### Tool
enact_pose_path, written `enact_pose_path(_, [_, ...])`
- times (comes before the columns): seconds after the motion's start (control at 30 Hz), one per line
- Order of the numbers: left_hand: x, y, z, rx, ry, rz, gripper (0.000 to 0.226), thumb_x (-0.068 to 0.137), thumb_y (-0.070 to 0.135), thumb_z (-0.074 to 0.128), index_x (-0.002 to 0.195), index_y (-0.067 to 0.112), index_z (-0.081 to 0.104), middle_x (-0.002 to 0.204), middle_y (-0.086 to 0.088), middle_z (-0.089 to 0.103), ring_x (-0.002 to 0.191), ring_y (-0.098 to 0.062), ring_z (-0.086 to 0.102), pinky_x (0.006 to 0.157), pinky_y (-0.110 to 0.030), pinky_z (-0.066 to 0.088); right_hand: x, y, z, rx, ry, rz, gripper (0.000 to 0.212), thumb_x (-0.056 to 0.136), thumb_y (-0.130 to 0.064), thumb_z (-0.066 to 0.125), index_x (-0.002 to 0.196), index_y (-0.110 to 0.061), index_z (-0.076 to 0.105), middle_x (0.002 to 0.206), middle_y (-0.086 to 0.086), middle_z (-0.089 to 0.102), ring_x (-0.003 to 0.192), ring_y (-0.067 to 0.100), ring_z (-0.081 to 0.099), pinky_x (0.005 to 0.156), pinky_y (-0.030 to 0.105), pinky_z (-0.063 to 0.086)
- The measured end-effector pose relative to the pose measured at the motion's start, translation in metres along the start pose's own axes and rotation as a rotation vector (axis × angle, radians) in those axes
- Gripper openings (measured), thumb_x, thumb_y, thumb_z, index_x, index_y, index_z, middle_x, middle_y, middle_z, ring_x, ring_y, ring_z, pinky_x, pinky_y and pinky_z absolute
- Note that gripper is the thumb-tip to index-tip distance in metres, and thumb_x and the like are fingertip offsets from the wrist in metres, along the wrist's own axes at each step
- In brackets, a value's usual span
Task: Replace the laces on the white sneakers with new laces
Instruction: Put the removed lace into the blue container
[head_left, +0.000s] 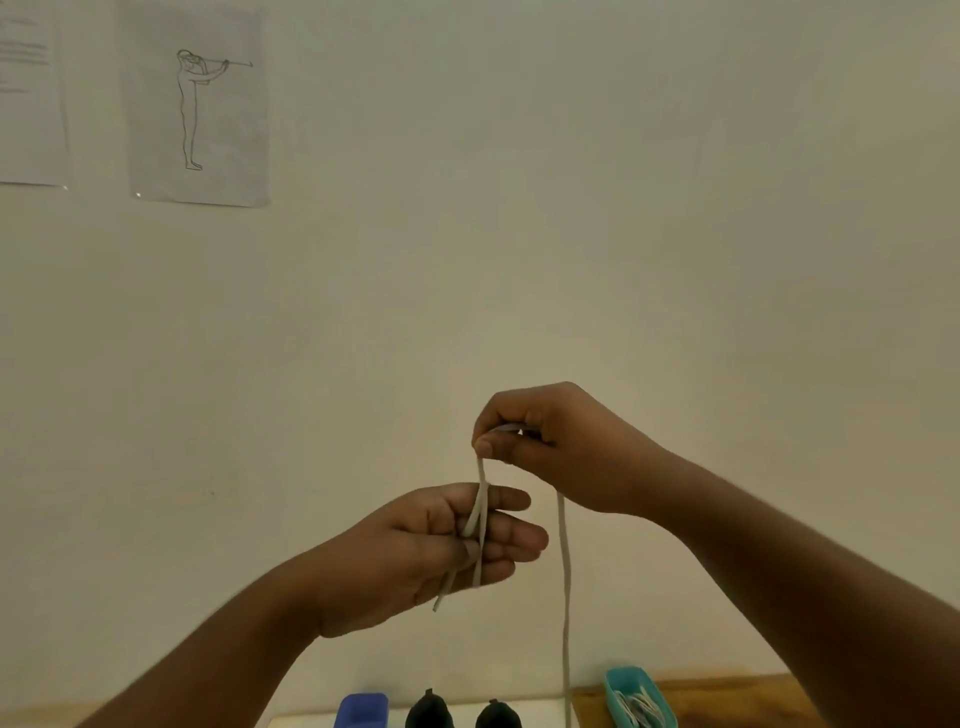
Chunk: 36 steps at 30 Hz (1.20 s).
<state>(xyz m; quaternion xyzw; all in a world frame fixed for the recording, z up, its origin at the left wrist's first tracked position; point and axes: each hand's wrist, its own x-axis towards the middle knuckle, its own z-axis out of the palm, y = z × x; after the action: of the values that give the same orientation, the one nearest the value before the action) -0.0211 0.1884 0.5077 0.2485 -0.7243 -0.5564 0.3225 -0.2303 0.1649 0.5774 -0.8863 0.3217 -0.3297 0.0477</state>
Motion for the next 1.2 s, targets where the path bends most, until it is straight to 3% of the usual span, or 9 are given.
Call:
enact_pose_path(0.2, [-0.006,0.005,-0.002,-0.371,-0.001,0.099,0.05,0.098,-0.014,0.029,0.135,0.004,0.058,0.135,-0.026,0.059,0.13,-0.036,0.056,0.105,-0.04,0.05,-0.003,0.03,0.04,0.2,0.037,0.093,0.013,0.097,-0.018,0.063,0.089,-0.023,0.073,0.084,0.002,0.073,0.079,0.023,0.069,0.076,0.054,0.057])
enact_pose_path(0.3, [-0.004,0.007,-0.006,-0.393,0.137,0.182,0.051,0.099,-0.015,0.026,0.138,0.004,0.053,0.135,-0.02,0.061,0.129,-0.03,0.057,0.105,-0.039,0.049,-0.028,0.028,0.068,0.15,-0.023,0.123,0.014,0.1,-0.031,0.061,0.09,-0.03,0.071,0.079,-0.001,0.069,0.066,0.008,0.061,0.069,0.042,0.058])
enact_pose_path(0.4, [-0.001,0.004,-0.019,-0.277,0.277,0.22,0.052,0.1,-0.015,0.024,0.14,0.008,0.048,0.133,-0.012,0.064,0.127,-0.024,0.059,0.104,-0.035,0.05,-0.054,0.012,0.087,0.014,-0.161,0.076,0.021,0.104,-0.041,0.055,0.106,-0.028,0.071,0.084,-0.013,0.068,0.073,0.004,0.063,0.069,0.026,0.053])
enact_pose_path(0.53, [-0.001,-0.008,-0.024,-0.103,0.345,0.186,0.055,0.101,-0.015,0.026,0.143,0.013,0.046,0.134,-0.006,0.065,0.129,-0.018,0.058,0.106,-0.03,0.048,-0.064,-0.011,0.072,-0.064,-0.184,0.011,0.026,0.106,-0.043,0.048,0.102,-0.026,0.068,0.086,-0.007,0.069,0.073,0.011,0.061,0.067,0.03,0.052])
enact_pose_path(0.63, [-0.001,-0.016,-0.016,-0.009,0.298,0.141,0.054,0.1,-0.015,0.03,0.141,0.016,0.048,0.137,-0.004,0.063,0.128,-0.019,0.058,0.107,-0.029,0.047,-0.051,-0.019,0.046,-0.067,-0.08,0.018,0.023,0.106,-0.038,0.051,0.094,-0.026,0.067,0.074,-0.006,0.062,0.065,0.011,0.057,0.058,0.022,0.046])
enact_pose_path(0.77, [0.001,-0.017,-0.004,-0.012,0.214,0.104,0.05,0.1,-0.015,0.029,0.134,0.013,0.056,0.13,-0.009,0.066,0.126,-0.023,0.06,0.106,-0.031,0.048,-0.024,-0.007,0.026,-0.063,-0.013,0.044,0.017,0.105,-0.03,0.054,0.097,-0.03,0.069,0.081,-0.014,0.067,0.075,0.006,0.065,0.066,0.024,0.054])
enact_pose_path(0.97, [0.003,-0.011,-0.002,-0.049,0.192,0.013,0.048,0.1,-0.014,0.029,0.134,0.008,0.054,0.126,-0.013,0.068,0.123,-0.025,0.063,0.107,-0.038,0.049,-0.009,0.01,0.033,0.074,0.036,0.098,0.014,0.102,-0.024,0.061,0.093,-0.025,0.072,0.08,-0.015,0.07,0.073,0.004,0.065,0.065,0.018,0.048])
enact_pose_path(1.1, [0.001,-0.011,0.005,-0.092,0.119,-0.058,0.046,0.1,-0.013,0.03,0.136,0.007,0.052,0.125,-0.017,0.068,0.121,-0.028,0.064,0.107,-0.04,0.049,-0.007,0.021,0.041,0.102,0.122,0.078,0.011,0.099,-0.027,0.066,0.093,-0.022,0.073,0.084,-0.013,0.072,0.08,0.011,0.068,0.072,0.03,0.055])
enact_pose_path(1.2, [0.0,-0.009,0.004,-0.155,0.112,-0.054,0.048,0.099,-0.015,0.028,0.134,0.005,0.054,0.124,-0.02,0.067,0.12,-0.032,0.064,0.104,-0.04,0.051,-0.001,0.031,0.044,0.162,0.146,0.081,0.01,0.098,-0.025,0.068,0.089,-0.023,0.073,0.082,-0.011,0.071,0.078,0.009,0.067,0.071,0.028,0.055])
